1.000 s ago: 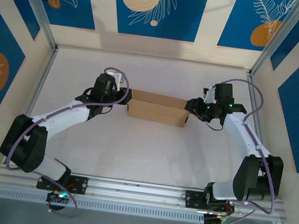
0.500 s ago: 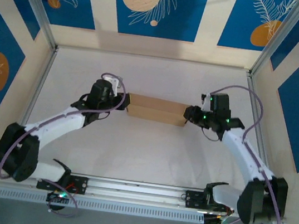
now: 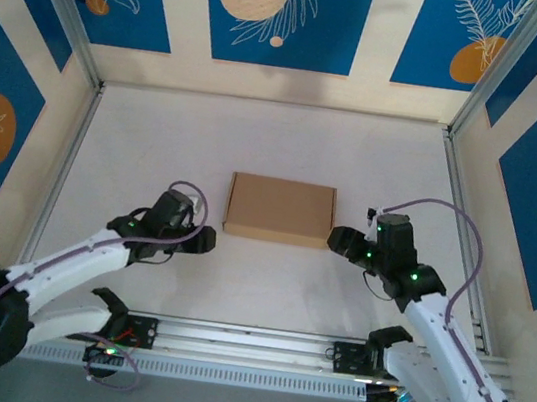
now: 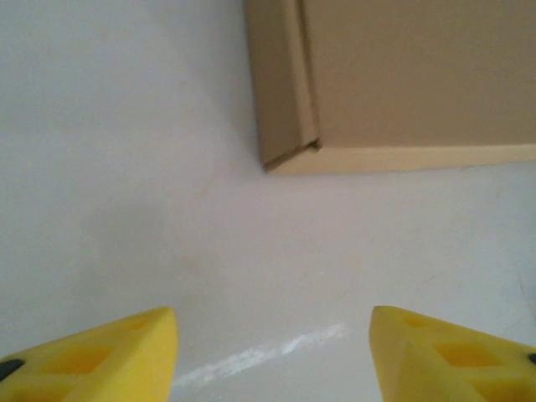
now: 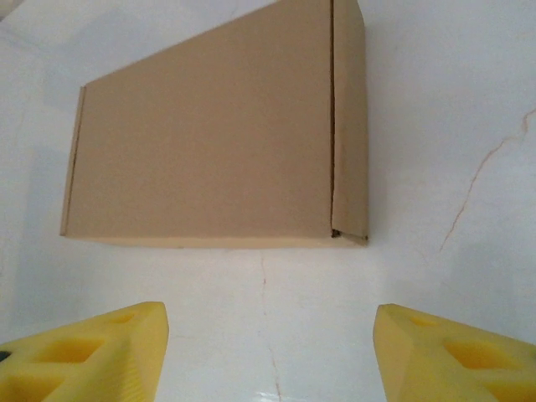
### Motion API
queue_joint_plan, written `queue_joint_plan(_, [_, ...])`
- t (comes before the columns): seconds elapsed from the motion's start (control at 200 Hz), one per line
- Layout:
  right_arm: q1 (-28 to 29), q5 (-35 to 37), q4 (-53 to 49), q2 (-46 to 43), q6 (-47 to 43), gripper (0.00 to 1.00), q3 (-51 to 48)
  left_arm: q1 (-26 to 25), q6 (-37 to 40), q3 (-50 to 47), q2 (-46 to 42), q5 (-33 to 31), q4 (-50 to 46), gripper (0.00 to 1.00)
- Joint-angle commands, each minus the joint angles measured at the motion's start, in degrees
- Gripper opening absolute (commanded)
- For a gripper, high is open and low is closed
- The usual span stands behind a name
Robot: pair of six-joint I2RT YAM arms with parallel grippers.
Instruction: Fold the paper box
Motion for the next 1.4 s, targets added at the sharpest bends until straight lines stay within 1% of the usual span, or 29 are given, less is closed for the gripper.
queue_joint_plan(0.0, [-1.7,-2.4,-2.7,8.0,-2.0,0.67,4.7,1.3,3.0,5.6,4.6,-2.5,-0.7,0.68])
queue_joint_plan(0.045, [-2.7,-4.4,-2.3,12.0,-3.3,0.68,6.4,2.6,3.8,7.1,7.5,-1.5,0.8,0.7])
queue_joint_plan(0.11, [-4.2,-6.0,-2.9,18.8,-4.4,0.68,9.2,4.9,4.5,9.3,11.7,1.5,3.3,0.71])
queue_joint_plan(0.155, [-5.0,-6.9,-3.2,22.8,-5.3,0.68,11.1,6.0,5.0,10.9,15.0,2.1,4.2,0.71])
queue_joint_plan(0.225, [-6.0,-6.7,-2.8,26.9,-5.7,0.67,13.1,7.0,6.5,13.3,19.9,3.1,5.9,0.7])
queue_joint_plan(0.295, [-6.7,-7.0,-2.1,30.9,-6.2,0.67,14.9,7.7,7.5,15.8,24.5,6.0,7.3,0.69])
queue_joint_plan(0.405, [-7.5,-8.2,-1.1,37.5,-7.2,0.67,17.5,8.4,6.7,17.8,31.0,9.2,10.5,0.67])
queue_joint_plan(0.505, [-8.1,-11.0,0.2,42.1,-7.6,0.64,18.8,8.8,5.1,18.0,34.0,11.8,14.6,0.65])
queue_joint_plan(0.58, [-8.2,-14.3,2.4,44.5,-7.8,0.6,19.1,8.9,4.4,18.4,35.5,13.5,16.9,0.64])
queue_joint_plan(0.69, [-7.9,-18.9,3.3,48.4,-8.1,0.52,21.5,8.9,4.1,20.1,38.4,15.4,17.7,0.61])
queue_joint_plan(0.795, [-5.1,-18.7,1.2,52.4,-9.2,0.45,25.6,8.8,3.1,21.0,39.9,18.1,19.4,0.54])
queue_joint_plan(0.875, [-2.0,-16.3,-1.4,54.9,-10.5,0.43,29.2,8.8,2.6,21.8,40.2,19.7,19.6,0.5])
queue_joint_plan(0.975, [0.6,-12.8,-4.1,57.2,-11.6,0.42,32.5,8.7,2.7,22.3,40.2,19.5,18.6,0.47])
queue_joint_plan(1.155, [2.6,-12.3,-5.8,60.6,-11.4,0.4,37.0,8.7,6.3,25.1,40.3,14.8,12.1,0.43])
queue_joint_plan(1.241, [4.3,-11.3,-7.2,62.3,-11.2,0.39,39.8,8.5,7.1,26.9,41.0,14.6,9.7,0.42])
queue_joint_plan(1.396, [6.2,-10.6,-8.7,65.1,-10.6,0.39,42.5,8.2,7.4,27.3,41.1,13.7,9.5,0.41])
